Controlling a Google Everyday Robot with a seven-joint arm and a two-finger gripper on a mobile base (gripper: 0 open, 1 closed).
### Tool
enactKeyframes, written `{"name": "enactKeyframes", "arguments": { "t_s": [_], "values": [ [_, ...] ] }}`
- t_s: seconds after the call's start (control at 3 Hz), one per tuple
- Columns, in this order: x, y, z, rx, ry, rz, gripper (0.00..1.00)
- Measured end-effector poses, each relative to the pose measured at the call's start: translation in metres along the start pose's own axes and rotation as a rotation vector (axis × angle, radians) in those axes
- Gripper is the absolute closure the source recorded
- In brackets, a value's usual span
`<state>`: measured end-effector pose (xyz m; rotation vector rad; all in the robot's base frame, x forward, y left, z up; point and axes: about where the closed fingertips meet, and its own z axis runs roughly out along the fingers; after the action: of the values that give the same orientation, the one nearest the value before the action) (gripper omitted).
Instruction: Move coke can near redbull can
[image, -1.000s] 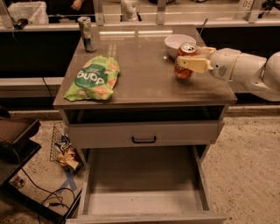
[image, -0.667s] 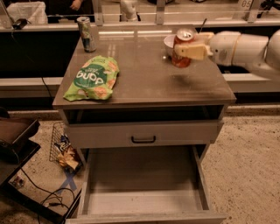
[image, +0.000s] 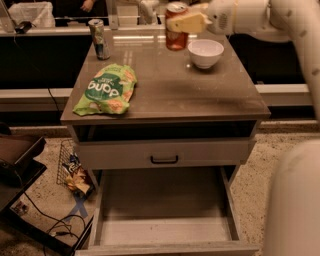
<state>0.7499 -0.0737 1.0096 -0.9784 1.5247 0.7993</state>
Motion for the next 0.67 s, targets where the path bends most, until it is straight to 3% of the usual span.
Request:
{"name": "enactKeyframes", "arguments": {
  "t_s": [0.33,0.67],
  "values": [
    [-0.049,-0.005,0.062,-0.035,-0.041,0.017,1.0],
    [-0.072,-0.019,0.104,0.029,-0.059,0.013,1.0]
  ]
}}
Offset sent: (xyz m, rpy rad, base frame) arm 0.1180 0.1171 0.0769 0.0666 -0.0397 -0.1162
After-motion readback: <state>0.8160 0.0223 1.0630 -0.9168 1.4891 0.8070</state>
